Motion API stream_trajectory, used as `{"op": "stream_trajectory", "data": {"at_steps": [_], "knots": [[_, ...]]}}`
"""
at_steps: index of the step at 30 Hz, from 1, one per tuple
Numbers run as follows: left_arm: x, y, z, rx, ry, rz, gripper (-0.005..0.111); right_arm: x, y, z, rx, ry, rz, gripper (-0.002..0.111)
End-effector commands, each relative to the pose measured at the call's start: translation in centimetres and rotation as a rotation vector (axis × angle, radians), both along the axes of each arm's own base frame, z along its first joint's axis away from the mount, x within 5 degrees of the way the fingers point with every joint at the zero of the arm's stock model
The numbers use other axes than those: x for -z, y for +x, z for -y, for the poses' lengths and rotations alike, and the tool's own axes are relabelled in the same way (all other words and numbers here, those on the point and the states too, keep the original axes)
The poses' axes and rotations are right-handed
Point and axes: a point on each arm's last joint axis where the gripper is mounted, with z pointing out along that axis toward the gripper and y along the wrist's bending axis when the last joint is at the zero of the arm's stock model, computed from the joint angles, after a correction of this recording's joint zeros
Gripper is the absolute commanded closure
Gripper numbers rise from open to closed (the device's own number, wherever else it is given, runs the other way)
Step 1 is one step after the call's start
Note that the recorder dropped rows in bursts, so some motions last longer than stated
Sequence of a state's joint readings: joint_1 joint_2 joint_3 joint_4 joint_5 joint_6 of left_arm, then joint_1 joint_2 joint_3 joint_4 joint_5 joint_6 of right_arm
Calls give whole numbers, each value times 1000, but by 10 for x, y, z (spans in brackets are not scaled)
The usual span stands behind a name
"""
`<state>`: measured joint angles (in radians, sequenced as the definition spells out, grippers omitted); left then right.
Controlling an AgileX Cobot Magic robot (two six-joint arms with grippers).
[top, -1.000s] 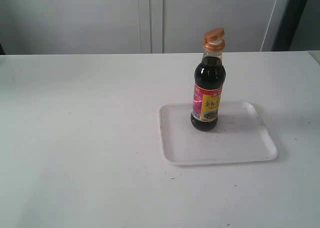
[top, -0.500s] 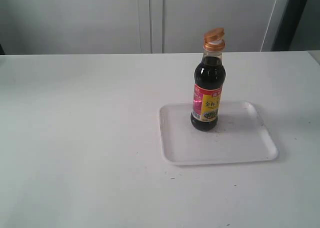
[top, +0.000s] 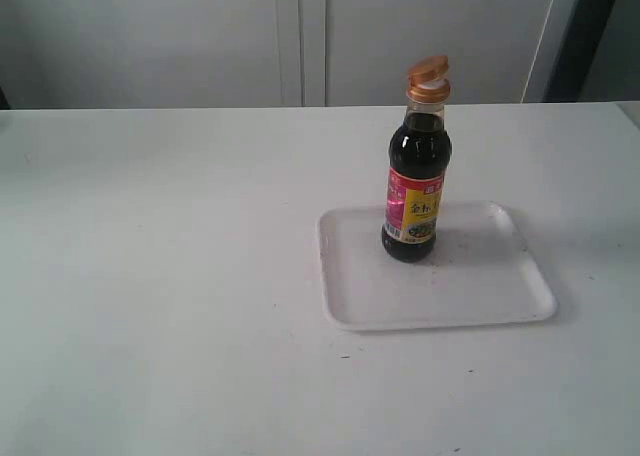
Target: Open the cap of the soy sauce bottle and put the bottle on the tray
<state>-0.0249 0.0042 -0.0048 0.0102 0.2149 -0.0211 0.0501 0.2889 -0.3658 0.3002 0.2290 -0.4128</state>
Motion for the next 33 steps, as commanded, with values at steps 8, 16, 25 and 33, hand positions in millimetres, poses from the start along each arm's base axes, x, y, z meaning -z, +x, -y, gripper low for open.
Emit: {"op": "stream_trajectory", "data": {"at_steps": [8,16,25,33], "knots": [[1,0,0,-2,-11,5,107,-3,-1,1,11,28,49,108],[1,0,0,-2,-11,5,107,21,-2,6,71,139,-26,108],[1,0,0,-2,-11,5,107,76,-23,7,74,139,-18,108],[1,0,0,-2,-11,5,107,106,-19,7,84,127,-106,108]]}}
